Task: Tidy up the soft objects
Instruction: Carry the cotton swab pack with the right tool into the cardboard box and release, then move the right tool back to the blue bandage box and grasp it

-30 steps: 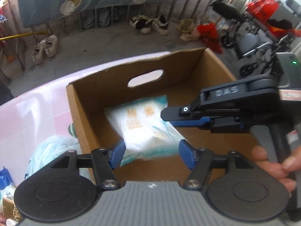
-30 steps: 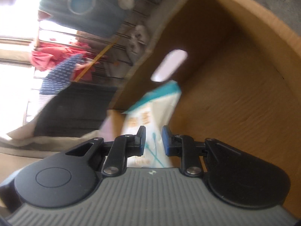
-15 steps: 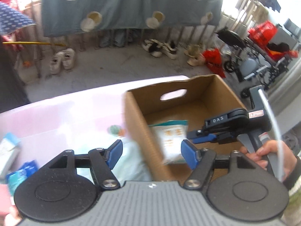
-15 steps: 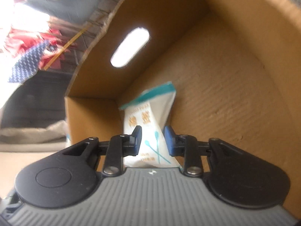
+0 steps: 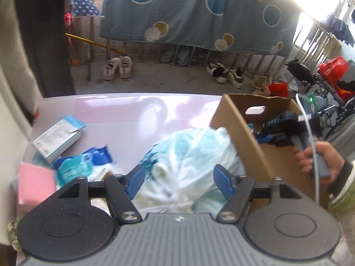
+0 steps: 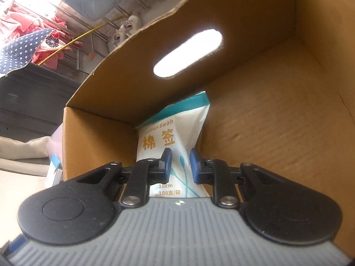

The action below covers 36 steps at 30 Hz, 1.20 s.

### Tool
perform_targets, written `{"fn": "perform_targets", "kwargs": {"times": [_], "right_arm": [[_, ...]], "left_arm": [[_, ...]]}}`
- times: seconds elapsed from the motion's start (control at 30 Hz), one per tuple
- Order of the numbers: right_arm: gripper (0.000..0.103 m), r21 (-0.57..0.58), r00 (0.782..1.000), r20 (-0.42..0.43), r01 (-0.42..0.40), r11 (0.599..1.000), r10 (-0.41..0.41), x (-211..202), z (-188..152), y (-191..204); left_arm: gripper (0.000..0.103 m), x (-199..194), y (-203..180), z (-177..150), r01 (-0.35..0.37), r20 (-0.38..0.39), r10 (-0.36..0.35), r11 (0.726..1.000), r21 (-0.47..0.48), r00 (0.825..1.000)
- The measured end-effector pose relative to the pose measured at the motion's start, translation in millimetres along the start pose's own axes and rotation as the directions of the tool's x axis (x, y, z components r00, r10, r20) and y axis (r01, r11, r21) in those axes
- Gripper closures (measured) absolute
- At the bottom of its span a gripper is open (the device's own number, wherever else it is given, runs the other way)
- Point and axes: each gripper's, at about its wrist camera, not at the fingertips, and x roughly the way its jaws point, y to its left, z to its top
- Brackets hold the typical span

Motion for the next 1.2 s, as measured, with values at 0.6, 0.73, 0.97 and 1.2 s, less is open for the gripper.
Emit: {"fn": "perform_targets", "kwargs": {"times": [0.6,0.73,0.97,1.2], "right_arm": [[0.05,0.077,0.99,0.124,-0.08,0.994,0.07,-47.1,3.3,-12.9],[0.05,0.07,0.98,0.17,-0.114,0.991,0.101,-84.8,2.9,-10.3],[0.049,-0.002,0.956,0.201,-0.216,0.976,0.212,-150.4,-18.2,18.5],[0.046,-0.074,0.942,0.099,-0.314,0.947,0.32,-167.4,-41.8,86.2]], "left_arm": [[0.028,-48.4,25.2,-77.5,-0.144,0.137,0.142,0.99,0.008,0.98],[0.028,-62.3,30.9,-85.9,-0.162,0.178,0.162,0.987,-0.014,0.971],[0.028,-80.5,33.5,-99.6,-0.225,0.232,0.224,0.974,-0.022,0.947],[0.024,-93.9,42.0,-112.7,-0.3,0.271,0.291,0.954,-0.009,0.918]]}}
